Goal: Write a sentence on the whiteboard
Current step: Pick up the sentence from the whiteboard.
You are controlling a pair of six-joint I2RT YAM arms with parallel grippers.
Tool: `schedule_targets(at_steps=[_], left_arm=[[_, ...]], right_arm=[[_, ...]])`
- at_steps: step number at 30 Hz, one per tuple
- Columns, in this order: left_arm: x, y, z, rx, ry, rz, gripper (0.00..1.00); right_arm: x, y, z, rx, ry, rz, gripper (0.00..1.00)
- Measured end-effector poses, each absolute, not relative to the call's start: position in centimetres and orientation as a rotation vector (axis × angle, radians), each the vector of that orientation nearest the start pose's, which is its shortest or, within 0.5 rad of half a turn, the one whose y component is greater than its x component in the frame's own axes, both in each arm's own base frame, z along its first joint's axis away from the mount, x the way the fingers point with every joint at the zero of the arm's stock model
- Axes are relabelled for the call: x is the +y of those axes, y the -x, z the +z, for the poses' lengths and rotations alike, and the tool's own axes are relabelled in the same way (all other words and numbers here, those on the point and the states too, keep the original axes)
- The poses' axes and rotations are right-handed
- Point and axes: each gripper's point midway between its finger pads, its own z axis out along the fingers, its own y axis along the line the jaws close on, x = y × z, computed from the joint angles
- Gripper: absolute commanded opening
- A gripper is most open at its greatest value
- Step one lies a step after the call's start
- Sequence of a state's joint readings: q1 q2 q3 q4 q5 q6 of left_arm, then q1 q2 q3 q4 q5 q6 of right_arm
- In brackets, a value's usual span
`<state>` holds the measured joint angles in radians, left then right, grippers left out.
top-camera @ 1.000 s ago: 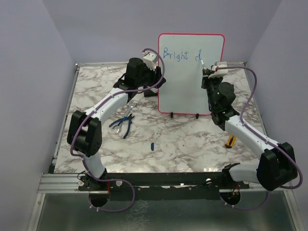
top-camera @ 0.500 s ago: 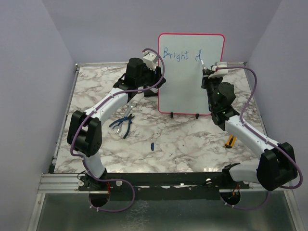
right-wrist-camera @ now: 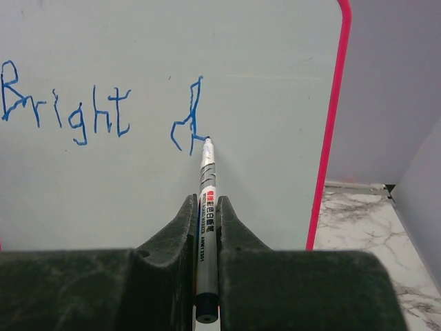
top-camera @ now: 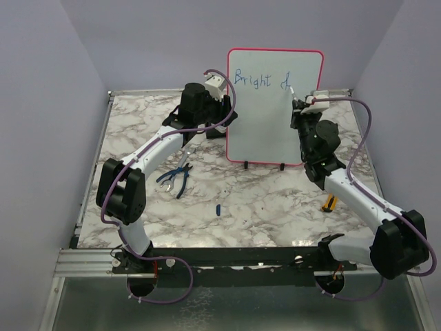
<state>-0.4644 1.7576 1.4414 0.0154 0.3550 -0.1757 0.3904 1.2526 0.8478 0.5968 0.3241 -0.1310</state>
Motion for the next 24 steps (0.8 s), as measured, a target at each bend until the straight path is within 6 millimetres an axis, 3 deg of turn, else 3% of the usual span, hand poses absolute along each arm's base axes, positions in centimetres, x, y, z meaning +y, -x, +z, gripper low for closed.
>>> schedule_targets(at_steps=[13,21,24], left_arm=[[-30.0,-44.7,24.5,1.852,-0.524,-0.768,0.48],[-30.0,-44.7,24.5,1.852,-0.525,-0.769,0.48],[-30.0,-44.7,24.5,1.852,-0.525,-0.768,0.48]], right_arm=[[9.7,-40.2,34.3,1.356,0.069,0.003,0.01],[6.5,-39.9,34.0,1.372,0.018,-0.013,0.01],[6.6,-39.2,34.8,1.348,0.027,0.011,0.01]])
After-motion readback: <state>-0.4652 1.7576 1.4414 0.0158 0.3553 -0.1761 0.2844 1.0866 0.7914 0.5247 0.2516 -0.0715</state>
